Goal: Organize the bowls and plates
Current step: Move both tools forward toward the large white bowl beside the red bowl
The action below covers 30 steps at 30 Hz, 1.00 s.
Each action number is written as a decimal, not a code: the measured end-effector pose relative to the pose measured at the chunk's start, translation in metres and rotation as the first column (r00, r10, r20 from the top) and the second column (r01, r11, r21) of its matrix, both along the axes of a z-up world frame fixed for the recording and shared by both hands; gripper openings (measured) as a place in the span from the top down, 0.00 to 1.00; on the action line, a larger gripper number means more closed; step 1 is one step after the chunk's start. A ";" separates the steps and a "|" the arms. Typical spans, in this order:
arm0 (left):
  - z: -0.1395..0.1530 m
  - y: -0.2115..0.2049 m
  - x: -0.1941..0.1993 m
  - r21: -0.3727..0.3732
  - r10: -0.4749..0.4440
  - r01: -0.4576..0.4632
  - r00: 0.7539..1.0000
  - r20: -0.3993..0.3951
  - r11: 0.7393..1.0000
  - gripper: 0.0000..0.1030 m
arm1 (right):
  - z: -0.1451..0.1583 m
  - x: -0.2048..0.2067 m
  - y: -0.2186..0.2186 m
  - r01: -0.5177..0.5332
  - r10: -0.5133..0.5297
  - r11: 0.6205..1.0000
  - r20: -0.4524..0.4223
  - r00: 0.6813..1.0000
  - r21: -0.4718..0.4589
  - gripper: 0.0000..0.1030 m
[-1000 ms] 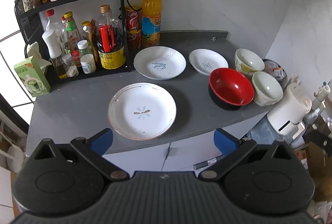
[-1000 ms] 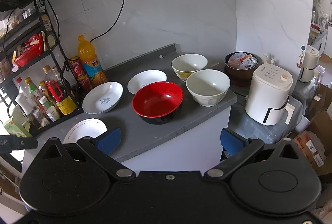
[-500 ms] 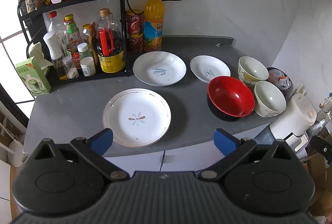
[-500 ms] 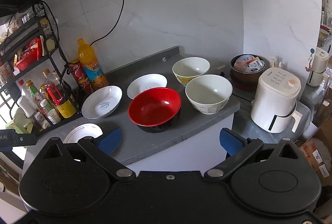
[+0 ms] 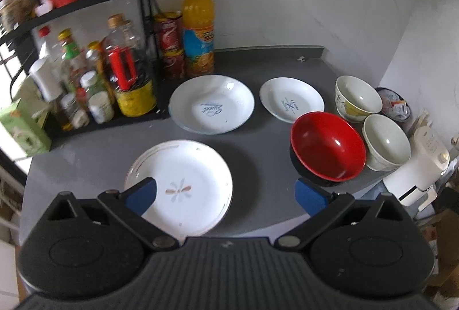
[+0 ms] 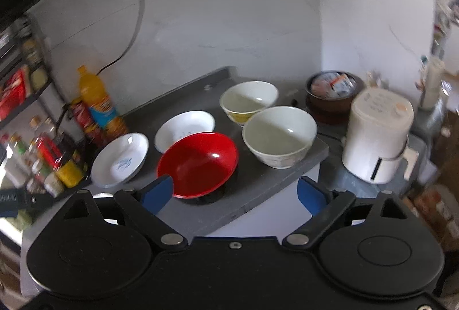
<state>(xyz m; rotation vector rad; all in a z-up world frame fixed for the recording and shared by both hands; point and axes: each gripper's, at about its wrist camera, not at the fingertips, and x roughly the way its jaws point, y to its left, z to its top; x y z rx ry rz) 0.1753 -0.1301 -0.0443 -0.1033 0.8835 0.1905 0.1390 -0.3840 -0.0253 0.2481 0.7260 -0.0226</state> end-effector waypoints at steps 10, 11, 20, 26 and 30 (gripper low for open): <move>-0.021 -0.011 0.062 0.004 -0.109 0.109 0.994 0.010 0.994 0.03 | -0.020 0.025 0.003 0.097 -0.096 0.992 0.020 0.995 -0.074 0.13; -0.025 -0.012 0.067 0.001 -0.121 0.121 0.993 0.008 0.993 0.03 | -0.022 0.027 0.001 0.113 -0.112 0.992 0.013 0.994 -0.060 0.13; -0.041 -0.019 0.107 -0.038 -0.234 0.233 0.972 -0.037 0.972 0.03 | -0.037 0.044 0.010 0.203 -0.206 0.975 -0.019 0.978 -0.087 0.14; -0.046 -0.025 0.131 -0.049 -0.276 0.273 0.959 -0.065 0.961 0.03 | -0.046 0.053 0.010 0.208 -0.212 0.974 -0.038 0.977 -0.094 0.14; -0.050 -0.032 0.144 -0.057 -0.289 0.286 0.955 -0.070 0.957 0.04 | -0.050 0.062 0.006 0.205 -0.209 0.974 -0.040 0.977 -0.092 0.15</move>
